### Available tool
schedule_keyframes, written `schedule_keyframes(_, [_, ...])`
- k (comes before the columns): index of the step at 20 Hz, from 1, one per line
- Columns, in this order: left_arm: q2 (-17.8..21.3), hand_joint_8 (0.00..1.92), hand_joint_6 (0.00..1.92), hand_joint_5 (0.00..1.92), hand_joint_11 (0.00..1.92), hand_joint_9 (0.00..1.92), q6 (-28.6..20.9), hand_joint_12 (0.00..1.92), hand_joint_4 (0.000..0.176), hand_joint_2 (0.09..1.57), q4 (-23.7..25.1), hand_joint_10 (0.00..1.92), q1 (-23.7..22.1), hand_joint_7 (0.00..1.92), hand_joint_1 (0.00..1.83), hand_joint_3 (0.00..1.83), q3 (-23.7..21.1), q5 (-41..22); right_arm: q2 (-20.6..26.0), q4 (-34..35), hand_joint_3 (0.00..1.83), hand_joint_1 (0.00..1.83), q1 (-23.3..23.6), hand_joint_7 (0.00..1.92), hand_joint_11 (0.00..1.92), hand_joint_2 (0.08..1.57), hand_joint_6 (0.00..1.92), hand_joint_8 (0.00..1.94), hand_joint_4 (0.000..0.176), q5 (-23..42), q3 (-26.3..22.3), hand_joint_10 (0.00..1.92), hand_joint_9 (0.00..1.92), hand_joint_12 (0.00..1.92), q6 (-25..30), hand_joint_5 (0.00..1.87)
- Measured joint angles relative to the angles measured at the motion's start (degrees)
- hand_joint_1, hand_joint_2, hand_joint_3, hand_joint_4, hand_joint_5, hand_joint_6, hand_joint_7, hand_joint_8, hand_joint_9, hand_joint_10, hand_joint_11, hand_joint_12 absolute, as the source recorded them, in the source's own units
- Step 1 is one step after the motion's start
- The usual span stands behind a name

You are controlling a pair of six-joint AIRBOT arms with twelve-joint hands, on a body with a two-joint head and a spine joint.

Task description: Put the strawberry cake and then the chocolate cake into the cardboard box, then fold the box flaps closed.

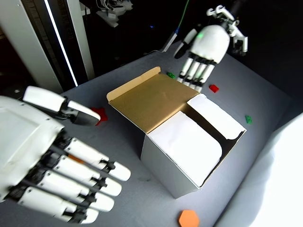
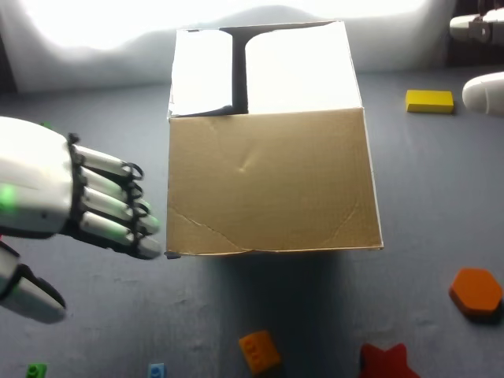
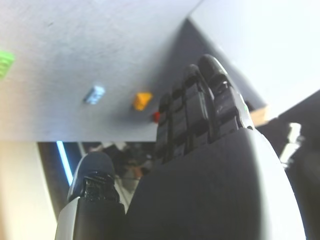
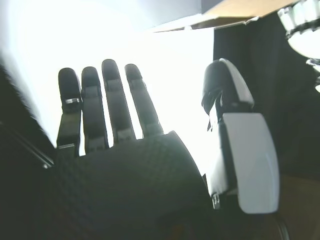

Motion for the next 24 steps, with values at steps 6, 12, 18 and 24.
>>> schedule_keyframes(6, [-2.32, 0.0, 0.0, 0.22, 0.0, 0.25, 3.72, 0.82, 0.04, 1.27, -2.47, 0.0, 5.18, 0.23, 0.01, 0.0, -3.89, 3.93, -0.2, 0.5, 0.0, 0.0, 0.0, 0.24, 0.0, 1.24, 0.01, 0.0, 0.0, 0.44, 0.0, 0.02, 0.23, 0.91, 0.15, 0.19])
schedule_keyframes(12, [-3.8, 0.0, 0.0, 0.2, 0.0, 0.25, 5.33, 0.82, 0.028, 1.27, -5.53, 0.0, 6.4, 0.21, 0.01, 0.0, -6.32, 6.51, -0.24, 0.48, 0.0, 0.0, 0.0, 0.28, 0.0, 1.26, 0.01, 0.01, 0.0, 0.57, -0.07, 0.02, 0.25, 0.84, 0.33, 0.22])
schedule_keyframes(18, [-2.58, 0.01, 0.01, 0.19, 0.0, 0.25, 0.02, 0.78, 0.012, 1.28, -5.64, 0.01, -1.16, 0.22, 0.01, 0.0, -6.88, 5.46, -0.24, 0.5, 0.0, 0.0, 0.0, 0.28, 0.0, 1.25, 0.01, 0.0, 0.0, 0.85, -0.04, 0.02, 0.25, 0.98, 0.35, 0.22])
schedule_keyframes(24, [-0.72, 0.0, 0.0, 0.19, 0.0, 0.22, -6.62, 0.82, 0.019, 1.27, -1.55, 0.0, -12.31, 0.19, 0.01, 0.0, -6.05, 1.86, -0.24, 0.5, 0.0, 0.0, 0.0, 0.27, 0.0, 1.25, 0.0, 0.0, 0.0, 0.96, -0.07, 0.01, 0.25, 0.99, 0.35, 0.23])
